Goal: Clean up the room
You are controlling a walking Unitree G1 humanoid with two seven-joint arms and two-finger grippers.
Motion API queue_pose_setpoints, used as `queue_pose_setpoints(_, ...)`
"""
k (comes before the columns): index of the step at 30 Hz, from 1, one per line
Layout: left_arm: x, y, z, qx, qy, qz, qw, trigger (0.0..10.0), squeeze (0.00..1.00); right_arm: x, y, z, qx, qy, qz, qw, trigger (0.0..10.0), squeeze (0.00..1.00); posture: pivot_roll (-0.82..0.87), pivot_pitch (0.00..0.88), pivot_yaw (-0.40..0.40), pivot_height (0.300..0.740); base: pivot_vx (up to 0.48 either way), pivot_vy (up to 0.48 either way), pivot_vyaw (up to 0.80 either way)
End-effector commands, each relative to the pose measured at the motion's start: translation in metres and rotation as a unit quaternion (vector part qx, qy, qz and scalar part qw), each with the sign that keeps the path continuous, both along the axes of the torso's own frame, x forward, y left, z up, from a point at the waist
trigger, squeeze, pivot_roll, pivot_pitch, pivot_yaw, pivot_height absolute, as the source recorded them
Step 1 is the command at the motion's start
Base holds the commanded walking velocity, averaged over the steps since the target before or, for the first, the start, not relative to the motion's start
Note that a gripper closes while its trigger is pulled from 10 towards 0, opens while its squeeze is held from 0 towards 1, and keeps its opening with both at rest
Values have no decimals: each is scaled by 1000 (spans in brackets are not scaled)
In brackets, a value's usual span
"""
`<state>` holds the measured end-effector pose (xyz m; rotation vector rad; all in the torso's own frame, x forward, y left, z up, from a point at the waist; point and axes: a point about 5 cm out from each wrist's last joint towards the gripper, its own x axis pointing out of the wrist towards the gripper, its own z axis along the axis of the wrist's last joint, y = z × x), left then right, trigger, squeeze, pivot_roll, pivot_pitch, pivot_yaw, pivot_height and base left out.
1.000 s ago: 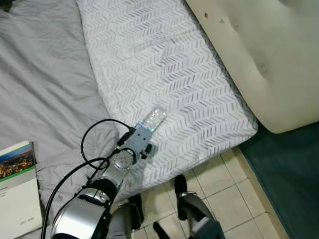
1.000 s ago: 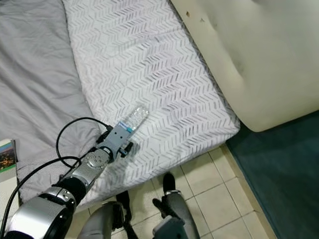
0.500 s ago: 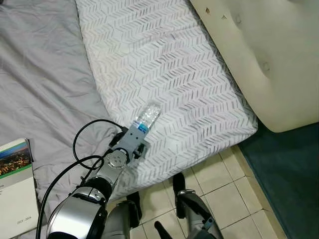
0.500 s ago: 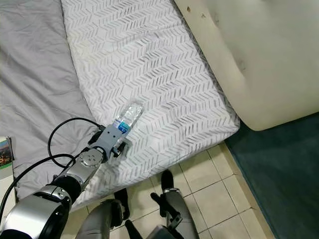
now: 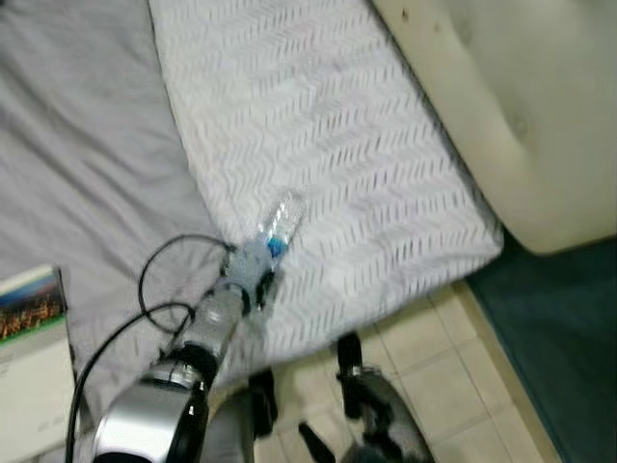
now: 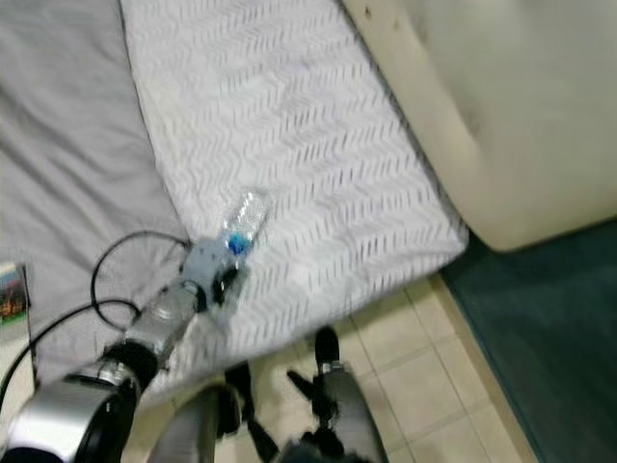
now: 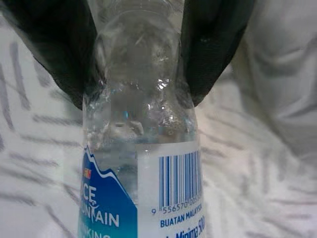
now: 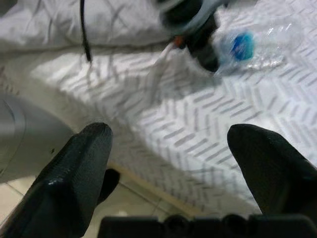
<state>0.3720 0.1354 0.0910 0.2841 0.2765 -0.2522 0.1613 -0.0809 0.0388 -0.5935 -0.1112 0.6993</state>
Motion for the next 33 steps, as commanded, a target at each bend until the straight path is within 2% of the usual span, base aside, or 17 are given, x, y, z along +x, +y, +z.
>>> queue_pose_setpoints(1, -4, 15, -3, -30, -8, 7, 999, 0, 0, -6, -1, -19, -21, 25, 10, 999, 10000, 0, -223, 636, 65, 740, 0, 0, 0)
queue_pose_setpoints(2, -4, 15, -3, -30, -8, 7, 999, 0, 0, -6, -1, -19, -21, 25, 10, 999, 10000, 0, -223, 636, 65, 740, 0, 0, 0)
queue_pose_setpoints(3, -7, 20, 0, -73, -32, -15, 997, 0, 0, 9, -8, -17, -16, 22, -16, 999, 10000, 0, -181, 600, 83, 740, 0, 0, 0)
queue_pose_setpoints(4, -10, 21, -1, -86, -40, -26, 995, 0, 0, 14, -11, -13, -7, 24, -30, 999, 10000, 0, -171, 585, 87, 740, 0, 0, 0)
queue_pose_setpoints(8, -16, 21, -4, -114, -47, -43, 991, 0, 0, 20, -16, -9, 16, 24, -49, 998, 10000, 0, -151, 548, 90, 740, 0, 0, 0)
queue_pose_setpoints(10, -39, 20, -10, -154, -64, -56, 984, 0, 0, 30, -27, 0, 48, 17, -70, 996, 10000, 0, -85, 405, 93, 740, 0, 0, 0)
queue_pose_setpoints(11, -39, 20, -10, -154, -64, -56, 984, 0, 0, 30, -27, 0, 48, 17, -70, 996, 10000, 0, -85, 405, 93, 740, 0, 0, 0)
queue_pose_setpoints(12, -52, 18, -9, -168, -71, -60, 981, 0, 0, 37, -33, 4, 64, 15, -88, 994, 10000, 0, -68, 378, 92, 740, 0, 0, 0)
queue_pose_setpoints(13, -69, 14, -8, -175, -85, -66, 979, 0, 0, 52, -44, 8, 96, 18, -126, 987, 10000, 0, -34, 322, 96, 740, 0, 0, 0)
queue_pose_setpoints(15, -73, 11, -9, -174, -89, -67, 978, 0, 0, 58, -48, 7, 108, 23, -143, 984, 10000, 0, -23, 297, 93, 740, 0, 0, 0)
queue_pose_setpoints(20, -94, 2, -1, -186, -127, -25, 974, 0, 0, 89, -70, 22, 233, 72, -238, 940, 10000, 0, 39, 136, 70, 740, 0, 0, 0)
queue_pose_setpoints(21, -94, 2, -1, -186, -127, -25, 974, 0, 0, 89, -70, 22, 233, 72, -238, 940, 10000, 0, 39, 136, 70, 740, 0, 0, 0)
queue_pose_setpoints(22, -100, 1, 0, -183, -134, -5, 974, 0, 0, 96, -75, 26, 270, 91, -250, 925, 10000, 0, 51, 67, 50, 740, 0, 0, 0)
queue_pose_setpoints(28, -108, 4, 4, -176, -128, 30, 976, 0, 0, 105, -82, 26, 290, 106, -248, 918, 10000, 0, 57, 6, 39, 740, 0, 0, 0)
queue_pose_setpoints(31, -114, 8, 6, -204, -114, 52, 971, 0, 0, 107, -95, 25, 297, 114, -264, 911, 10000, 0, 54, 0, 34, 740, 0, 0, 0)
queue_pose_setpoints(32, -117, 11, 6, -195, -109, 57, 973, 2392, 0, 107, -101, 25, 303, 116, -271, 906, 10000, 0, 57, 0, 35, 740, 0, 0, 0)
queue_pose_setpoints(33, -119, 12, 3, -185, -99, 61, 976, 10000, 0, 107, -105, 25, 305, 120, -275, 904, 10000, 0, 58, 0, 33, 740, 0, 0, 675)
